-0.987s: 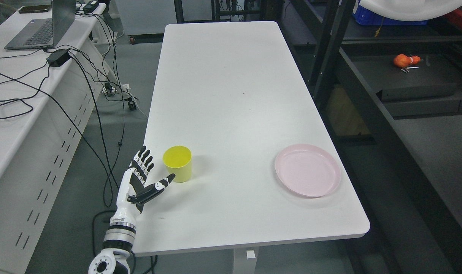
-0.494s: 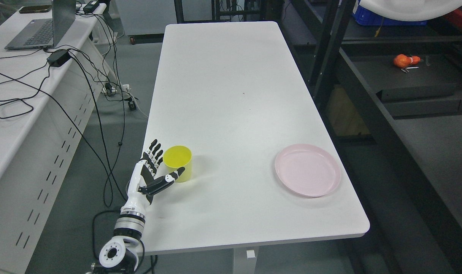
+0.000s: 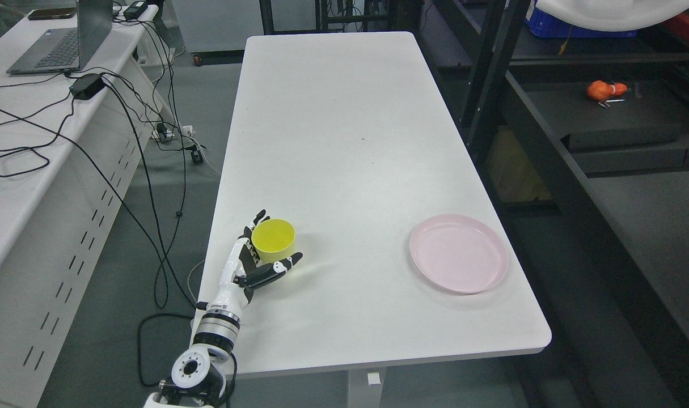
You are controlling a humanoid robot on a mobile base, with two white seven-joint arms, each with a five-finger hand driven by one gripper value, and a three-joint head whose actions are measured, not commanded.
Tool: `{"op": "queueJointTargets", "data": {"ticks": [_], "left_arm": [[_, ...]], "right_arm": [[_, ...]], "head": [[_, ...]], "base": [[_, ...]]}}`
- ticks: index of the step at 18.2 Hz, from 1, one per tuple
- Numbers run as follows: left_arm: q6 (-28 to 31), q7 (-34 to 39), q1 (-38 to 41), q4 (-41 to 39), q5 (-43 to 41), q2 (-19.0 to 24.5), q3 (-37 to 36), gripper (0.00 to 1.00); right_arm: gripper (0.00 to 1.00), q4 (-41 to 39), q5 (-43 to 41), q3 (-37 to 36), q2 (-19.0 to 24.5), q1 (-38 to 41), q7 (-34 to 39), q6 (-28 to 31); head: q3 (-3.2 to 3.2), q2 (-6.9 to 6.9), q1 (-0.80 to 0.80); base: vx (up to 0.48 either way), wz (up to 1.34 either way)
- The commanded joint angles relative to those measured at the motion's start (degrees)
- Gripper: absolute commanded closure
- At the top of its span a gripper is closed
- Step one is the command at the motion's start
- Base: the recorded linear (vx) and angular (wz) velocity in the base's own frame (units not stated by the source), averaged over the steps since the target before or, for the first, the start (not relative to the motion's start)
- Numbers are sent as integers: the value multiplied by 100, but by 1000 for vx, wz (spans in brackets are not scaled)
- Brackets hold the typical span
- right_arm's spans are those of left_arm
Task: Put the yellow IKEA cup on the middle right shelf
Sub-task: 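Grasp the yellow cup with the left hand and lift it, then carry the held cup toward the black shelving while turning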
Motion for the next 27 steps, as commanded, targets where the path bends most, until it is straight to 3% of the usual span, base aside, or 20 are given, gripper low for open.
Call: {"op": "queueJointTargets", "data": {"ticks": [1, 3, 6, 9, 11, 12, 14, 19, 27], "left_arm": [[-1, -12, -153, 655, 10, 100, -436, 1], [-1, -12, -250, 770, 10, 100, -392, 4], [-36, -12, -347, 849, 10, 100, -261, 21], [-395, -12, -338, 858, 264, 100, -128, 58], [-816, -12, -303, 858, 650, 100, -67, 88], [-1123, -12, -286, 797, 696, 100, -23, 97], [-1503, -12, -154, 290, 696, 100, -5, 100], [-1565, -38, 338, -1512, 714, 100, -154, 100], [-1715, -135, 400, -1840, 714, 100, -128, 99]], "right_arm": [[1, -8, -141, 97, -100, 79, -4, 4], [1, 1, -141, 97, -100, 79, -4, 4], [1, 1, -141, 97, -100, 79, -4, 4], [1, 1, -141, 97, -100, 79, -4, 4], [1, 1, -141, 97, -100, 79, -4, 4], [1, 1, -141, 97, -100, 79, -4, 4], [1, 1, -141, 97, -100, 79, -4, 4], [1, 1, -141, 97, -100, 79, -4, 4], [1, 1, -141, 97, -100, 79, -4, 4]], "head": [[0, 0, 0], [0, 0, 0], [0, 0, 0], [0, 0, 0], [0, 0, 0], [0, 0, 0], [0, 0, 0], [0, 0, 0], [0, 0, 0]], "base": [[0, 0], [0, 0], [0, 0], [0, 0], [0, 0], [0, 0], [0, 0], [3, 5], [-102, 17]]}}
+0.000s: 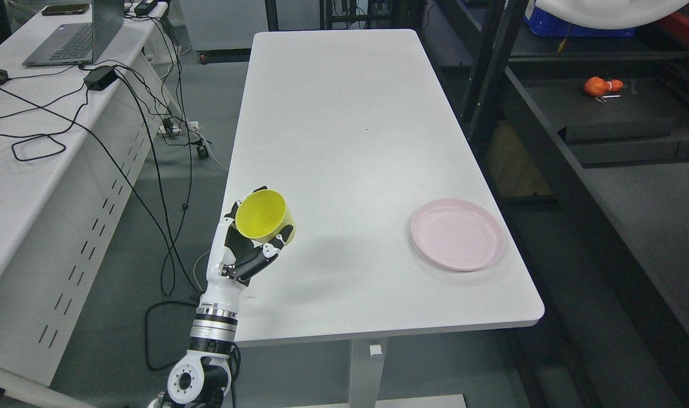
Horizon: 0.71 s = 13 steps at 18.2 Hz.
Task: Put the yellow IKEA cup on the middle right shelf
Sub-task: 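Carry the held cup toward the black shelving while turning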
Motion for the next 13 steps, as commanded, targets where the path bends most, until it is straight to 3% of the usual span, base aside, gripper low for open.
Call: {"op": "queueJointTargets", "data": {"ticks": [1, 13], "left_arm": [[-54, -8, 101, -946, 21, 100, 6, 99], [-98, -8, 127, -982, 21, 100, -301, 99]], "right_arm": [[1, 0, -141, 97, -100, 80, -4, 4], [1, 0, -141, 97, -100, 80, -4, 4]], "head": [[0, 0, 0], [0, 0, 0]], "base": [[-192, -73], [-239, -424]]}}
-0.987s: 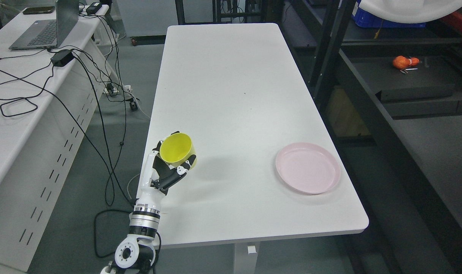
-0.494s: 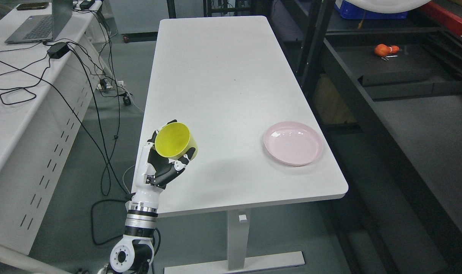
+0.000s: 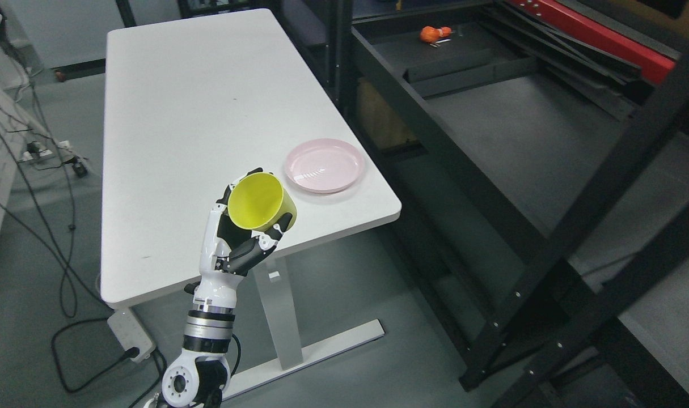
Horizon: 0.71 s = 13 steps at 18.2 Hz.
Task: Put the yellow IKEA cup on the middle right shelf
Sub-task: 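Carry the held cup toward the black shelving while turning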
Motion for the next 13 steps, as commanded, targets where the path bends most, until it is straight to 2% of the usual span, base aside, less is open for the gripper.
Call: {"op": "queueJointTargets", "data": {"ticks": [1, 10, 13], "left_arm": [[-3, 4, 17, -277, 1, 100, -265, 99], [-74, -5, 8, -338, 1, 100, -546, 99], [-82, -5, 8, -461, 1, 100, -870, 99]], "right_arm": [[1, 0, -140, 97, -100, 79, -4, 4], [1, 0, -140, 97, -100, 79, -4, 4], [1, 0, -140, 97, -100, 79, -4, 4]], "head": [[0, 0, 0], [0, 0, 0], [0, 0, 0]], "base": [[-298, -646], [-251, -997], [-164, -1096]]}}
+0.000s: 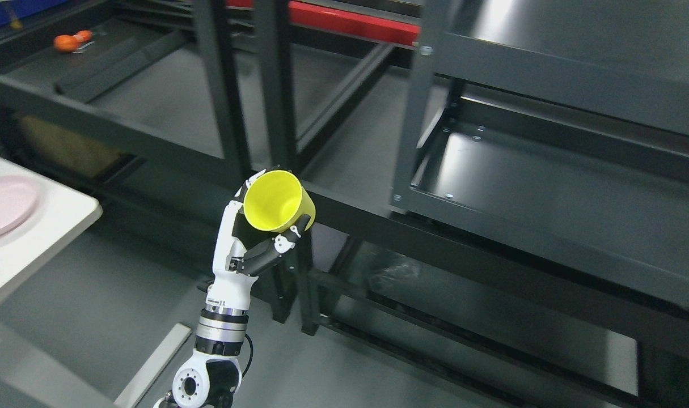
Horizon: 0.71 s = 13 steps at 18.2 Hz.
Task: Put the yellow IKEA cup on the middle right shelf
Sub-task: 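Carry the held cup toward the black shelving while turning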
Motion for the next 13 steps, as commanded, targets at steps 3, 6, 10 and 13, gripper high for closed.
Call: {"op": "queueJointTargets", "data": {"ticks": [3, 6, 10, 13], "left_arm": [[-88, 0, 1, -292, 0, 100, -817, 99], [-123, 0, -26, -335, -9, 100, -966, 99], [-386, 0, -113, -546, -9, 100, -1405, 99], [-501, -9, -481, -730, -9, 100, -1721, 99]], "right_arm": [[1, 0, -141, 97, -100, 77, -4, 4], [1, 0, -141, 97, -100, 77, -4, 4], [1, 0, -141, 97, -100, 77, -4, 4], [1, 0, -141, 97, -100, 77, -4, 4]], "head": [[0, 0, 0], [0, -1, 0], [0, -1, 0], [0, -1, 0]], "base": [[-129, -1014], [-101, -801], [8, -277], [73, 8]]}}
